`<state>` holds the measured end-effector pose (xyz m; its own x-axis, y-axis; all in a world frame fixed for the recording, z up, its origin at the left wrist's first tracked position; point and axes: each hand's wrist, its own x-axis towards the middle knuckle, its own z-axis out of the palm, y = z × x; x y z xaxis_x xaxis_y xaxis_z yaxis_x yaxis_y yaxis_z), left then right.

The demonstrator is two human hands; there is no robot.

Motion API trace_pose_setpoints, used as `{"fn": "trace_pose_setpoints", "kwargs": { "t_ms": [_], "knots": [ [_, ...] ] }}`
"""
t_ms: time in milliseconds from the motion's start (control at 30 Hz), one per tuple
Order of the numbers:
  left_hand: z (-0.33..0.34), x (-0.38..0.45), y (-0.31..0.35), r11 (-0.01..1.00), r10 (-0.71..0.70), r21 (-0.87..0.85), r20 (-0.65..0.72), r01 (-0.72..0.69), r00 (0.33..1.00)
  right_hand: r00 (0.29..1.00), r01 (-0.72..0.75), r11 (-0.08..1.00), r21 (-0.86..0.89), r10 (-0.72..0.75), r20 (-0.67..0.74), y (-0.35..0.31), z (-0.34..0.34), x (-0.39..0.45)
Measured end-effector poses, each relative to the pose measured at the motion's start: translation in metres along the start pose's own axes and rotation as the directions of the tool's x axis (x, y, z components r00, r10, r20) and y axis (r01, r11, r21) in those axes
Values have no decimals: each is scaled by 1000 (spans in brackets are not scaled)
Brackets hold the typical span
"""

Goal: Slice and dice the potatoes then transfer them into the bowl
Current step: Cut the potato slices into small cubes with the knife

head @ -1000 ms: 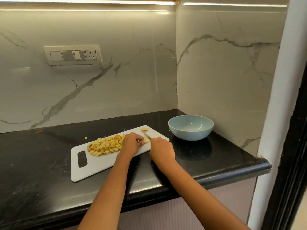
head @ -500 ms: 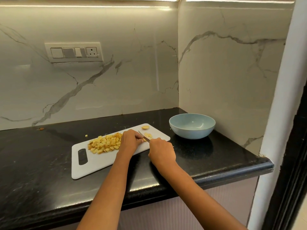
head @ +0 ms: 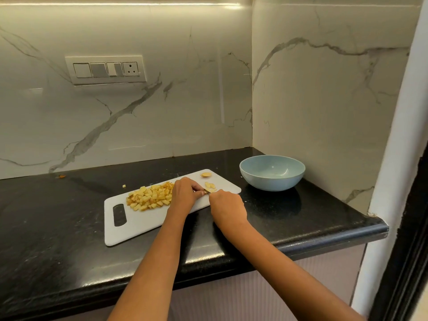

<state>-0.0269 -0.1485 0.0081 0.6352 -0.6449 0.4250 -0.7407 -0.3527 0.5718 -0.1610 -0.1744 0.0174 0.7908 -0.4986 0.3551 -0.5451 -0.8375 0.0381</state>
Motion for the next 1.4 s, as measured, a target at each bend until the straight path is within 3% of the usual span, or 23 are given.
{"fn": "trace_pose_setpoints", "kwargs": {
  "t_ms": [167, 300, 400, 533, 667, 767, 867, 1000, 1167, 1400],
  "knots": [
    [1, -2, 0, 1000, 3, 14, -3, -3, 1000, 999, -35, 995, 88, 34, 5, 3, 2, 13],
    [2, 5, 4, 998, -49, 31, -3, 49, 999, 970, -228, 922, 314, 244, -10, 21, 7, 16],
    [3, 11, 5, 994, -83, 70, 4, 82, 997, 949, -260, 871, 416, 310, -57, 28, 10, 25],
    [9, 11, 8, 997, 75, 30, 41, -76, 996, 940, -207, 857, 472, 308, -148, 26, 9, 36],
    [20, 20, 13, 964, 156, 174, 245, -201, 957, 941, -185, 857, 481, 296, -164, 28, 14, 54],
    [22, 26, 10, 937, 160, 262, 267, -231, 950, 946, -167, 841, 515, 284, -156, 30, 23, 71],
    [22, 32, 3, 898, 123, 385, 240, -211, 963, 948, -132, 827, 546, 267, -175, 33, 28, 83],
    [9, 36, 3, 780, -68, 626, 126, -26, 990, 922, -89, 808, 583, 289, -259, 36, 29, 92],
    [-5, 37, -3, 831, -61, 552, -47, 77, 997, 922, -91, 793, 602, 296, -251, 40, 32, 92],
    [-12, 36, -5, 900, -89, 419, -94, 120, 992, 920, -73, 795, 603, 287, -267, 42, 34, 93]
  ]
}}
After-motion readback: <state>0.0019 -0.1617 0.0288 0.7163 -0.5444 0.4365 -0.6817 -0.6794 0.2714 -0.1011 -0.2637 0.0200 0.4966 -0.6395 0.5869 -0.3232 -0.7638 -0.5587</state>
